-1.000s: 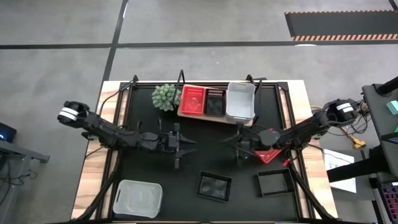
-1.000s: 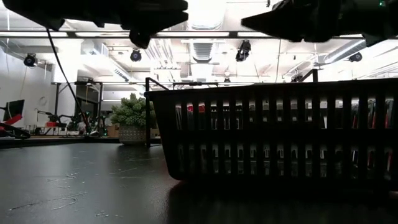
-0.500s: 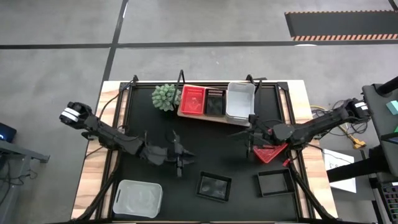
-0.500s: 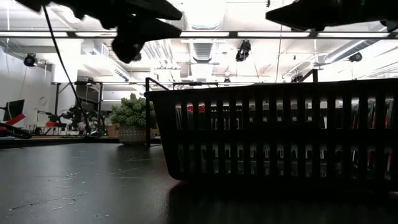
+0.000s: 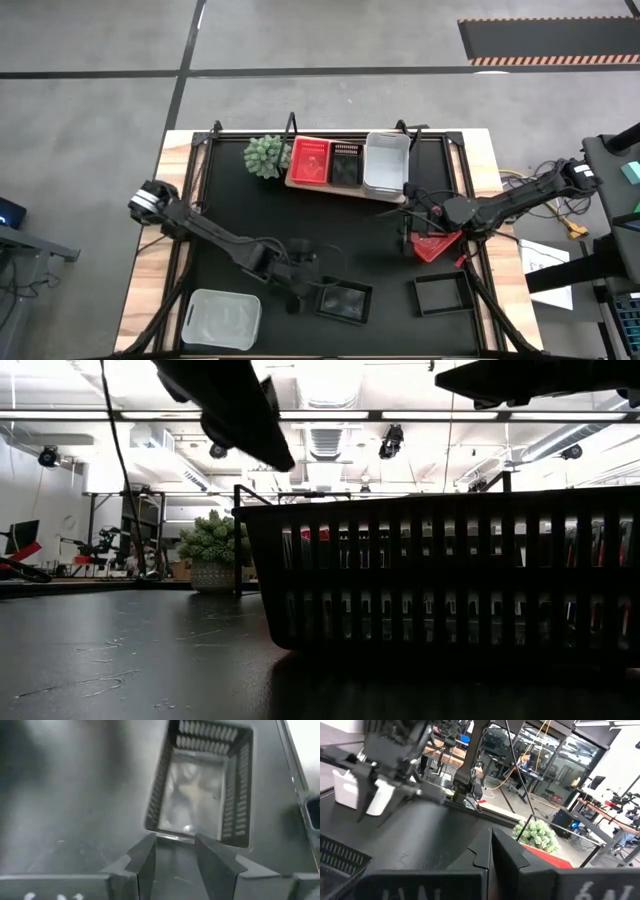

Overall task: Stack baskets on shelf by color
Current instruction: Stack the left black basket on top of the black basket on the shelf

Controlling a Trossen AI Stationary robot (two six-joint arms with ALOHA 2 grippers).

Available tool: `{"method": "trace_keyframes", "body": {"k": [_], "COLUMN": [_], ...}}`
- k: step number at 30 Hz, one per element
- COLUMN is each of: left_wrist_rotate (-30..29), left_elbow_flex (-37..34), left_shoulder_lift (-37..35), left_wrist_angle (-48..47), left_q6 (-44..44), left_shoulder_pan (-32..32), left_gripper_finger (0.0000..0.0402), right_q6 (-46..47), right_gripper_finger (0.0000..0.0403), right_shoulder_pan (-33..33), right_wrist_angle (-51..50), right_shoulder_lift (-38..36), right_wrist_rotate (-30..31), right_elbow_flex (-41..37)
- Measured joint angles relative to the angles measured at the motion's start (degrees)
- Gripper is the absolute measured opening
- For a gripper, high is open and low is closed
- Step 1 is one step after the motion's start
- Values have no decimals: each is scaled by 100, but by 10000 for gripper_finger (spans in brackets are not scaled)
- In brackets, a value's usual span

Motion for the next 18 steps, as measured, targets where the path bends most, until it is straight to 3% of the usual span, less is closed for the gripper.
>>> {"method": "trace_keyframes", "body": {"k": [5,10,14,18], "left_wrist_rotate": [427,468,211,488], "left_elbow_flex": [61,-134,-291,-307], "left_shoulder_lift": [162,162,263,515], "left_wrist_angle": [193,870,915,1038], "left_q6": [43,456,470,631], "left_shoulder_pan": [190,293,410,491], "left_gripper_finger": [121,114,83,46], "right_q6": [-12,-17,-20,-20], "right_gripper_finger": [9,9,9,9], "right_shoulder_pan": [2,0,2,1], "right_wrist_angle": [7,10,9,4], "right_shoulder_lift": [-16,-11,-13,-11], "right_wrist_rotate": [0,0,0,-2], "right_elbow_flex": [0,4,4,7]}}
